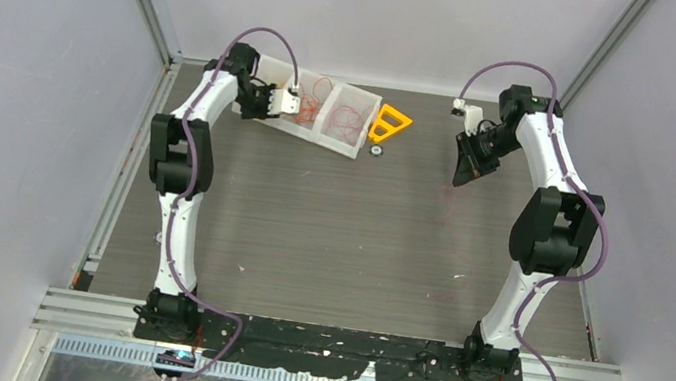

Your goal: Untangle the cables

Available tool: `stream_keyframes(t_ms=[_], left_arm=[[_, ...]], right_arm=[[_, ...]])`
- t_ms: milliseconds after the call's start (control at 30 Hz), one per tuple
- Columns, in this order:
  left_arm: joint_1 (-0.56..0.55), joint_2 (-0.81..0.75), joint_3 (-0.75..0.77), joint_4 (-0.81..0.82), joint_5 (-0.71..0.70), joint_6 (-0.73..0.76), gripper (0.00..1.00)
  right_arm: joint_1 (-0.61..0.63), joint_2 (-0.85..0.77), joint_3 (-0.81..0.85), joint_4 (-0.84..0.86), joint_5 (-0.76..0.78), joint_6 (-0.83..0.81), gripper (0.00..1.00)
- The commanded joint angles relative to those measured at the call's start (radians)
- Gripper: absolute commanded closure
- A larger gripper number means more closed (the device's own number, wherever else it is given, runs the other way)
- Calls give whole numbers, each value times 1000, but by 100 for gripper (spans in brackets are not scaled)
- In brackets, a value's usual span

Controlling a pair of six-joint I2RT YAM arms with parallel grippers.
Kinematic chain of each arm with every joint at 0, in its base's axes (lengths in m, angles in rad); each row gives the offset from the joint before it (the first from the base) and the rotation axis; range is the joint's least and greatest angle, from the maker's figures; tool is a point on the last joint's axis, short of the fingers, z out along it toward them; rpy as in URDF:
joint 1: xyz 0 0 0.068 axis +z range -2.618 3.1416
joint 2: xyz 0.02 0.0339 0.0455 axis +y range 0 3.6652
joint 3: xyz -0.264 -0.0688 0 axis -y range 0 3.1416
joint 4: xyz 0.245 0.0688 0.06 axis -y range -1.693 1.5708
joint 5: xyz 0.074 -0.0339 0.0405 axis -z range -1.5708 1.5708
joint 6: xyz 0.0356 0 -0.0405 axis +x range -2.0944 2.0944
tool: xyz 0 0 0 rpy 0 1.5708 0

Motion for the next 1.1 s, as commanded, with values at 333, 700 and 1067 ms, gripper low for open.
stream_keyframes(t_ms=[333,700,1067], left_arm=[[-16,-30,32,-267,116,124,85],[1,-84,40,-209,150,8,44],[5,-93,-29,-155,122,-15,41]], right_arm=[[0,23,87,-13,14,7,95],[35,24,92,-13,19,6,95],[37,26,100,-15,19,4,95]])
